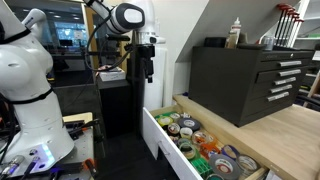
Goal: Close the open drawer completely
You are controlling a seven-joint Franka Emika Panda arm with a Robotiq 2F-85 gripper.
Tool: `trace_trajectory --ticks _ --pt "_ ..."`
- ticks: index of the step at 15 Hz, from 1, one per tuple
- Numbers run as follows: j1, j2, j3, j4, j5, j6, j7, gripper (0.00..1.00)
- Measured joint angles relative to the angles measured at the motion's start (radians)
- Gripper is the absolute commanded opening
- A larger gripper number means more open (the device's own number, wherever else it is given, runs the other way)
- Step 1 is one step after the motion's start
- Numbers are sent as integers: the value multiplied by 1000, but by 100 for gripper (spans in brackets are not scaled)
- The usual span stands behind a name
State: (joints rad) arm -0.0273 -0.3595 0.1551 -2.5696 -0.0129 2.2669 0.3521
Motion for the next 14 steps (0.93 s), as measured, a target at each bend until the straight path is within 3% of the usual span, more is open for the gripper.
trace_trajectory --ticks 7,14 --pt "9 24 -1 0 -14 5 -44 100" --pt "77 153 2 0 -100 101 -247 100"
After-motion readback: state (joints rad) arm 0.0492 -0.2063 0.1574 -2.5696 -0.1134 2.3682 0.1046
